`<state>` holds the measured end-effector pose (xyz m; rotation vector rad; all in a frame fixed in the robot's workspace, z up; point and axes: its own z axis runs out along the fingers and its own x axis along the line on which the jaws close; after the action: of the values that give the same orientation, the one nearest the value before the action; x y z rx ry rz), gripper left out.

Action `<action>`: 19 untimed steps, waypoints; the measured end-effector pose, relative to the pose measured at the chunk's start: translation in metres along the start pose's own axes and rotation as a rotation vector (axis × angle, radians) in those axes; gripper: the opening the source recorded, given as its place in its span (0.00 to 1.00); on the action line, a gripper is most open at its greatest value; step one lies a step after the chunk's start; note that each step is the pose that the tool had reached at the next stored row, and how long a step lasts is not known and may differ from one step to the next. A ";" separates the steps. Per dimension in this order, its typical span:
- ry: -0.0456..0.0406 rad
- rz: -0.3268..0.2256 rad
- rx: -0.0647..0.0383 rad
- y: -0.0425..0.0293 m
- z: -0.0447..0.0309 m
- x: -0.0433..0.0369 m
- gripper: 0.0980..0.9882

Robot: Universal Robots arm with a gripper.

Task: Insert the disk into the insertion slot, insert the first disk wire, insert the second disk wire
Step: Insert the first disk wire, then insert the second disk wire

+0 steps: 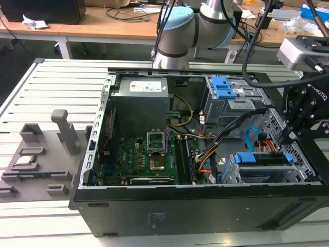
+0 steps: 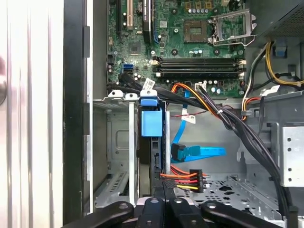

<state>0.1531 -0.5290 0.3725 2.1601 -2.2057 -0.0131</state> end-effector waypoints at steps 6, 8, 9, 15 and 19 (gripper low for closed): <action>0.0000 0.000 0.000 0.0000 -0.0008 0.0000 0.01; 0.0000 0.000 0.000 0.0000 -0.0008 0.0000 0.01; 0.0000 0.000 0.000 0.0000 -0.0009 0.0000 0.01; 0.0003 0.000 0.000 0.0002 -0.0012 -0.0015 0.23; 0.0002 0.000 0.000 0.0093 0.0002 -0.0129 0.23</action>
<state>0.1441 -0.5159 0.3723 2.1601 -2.2055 -0.0129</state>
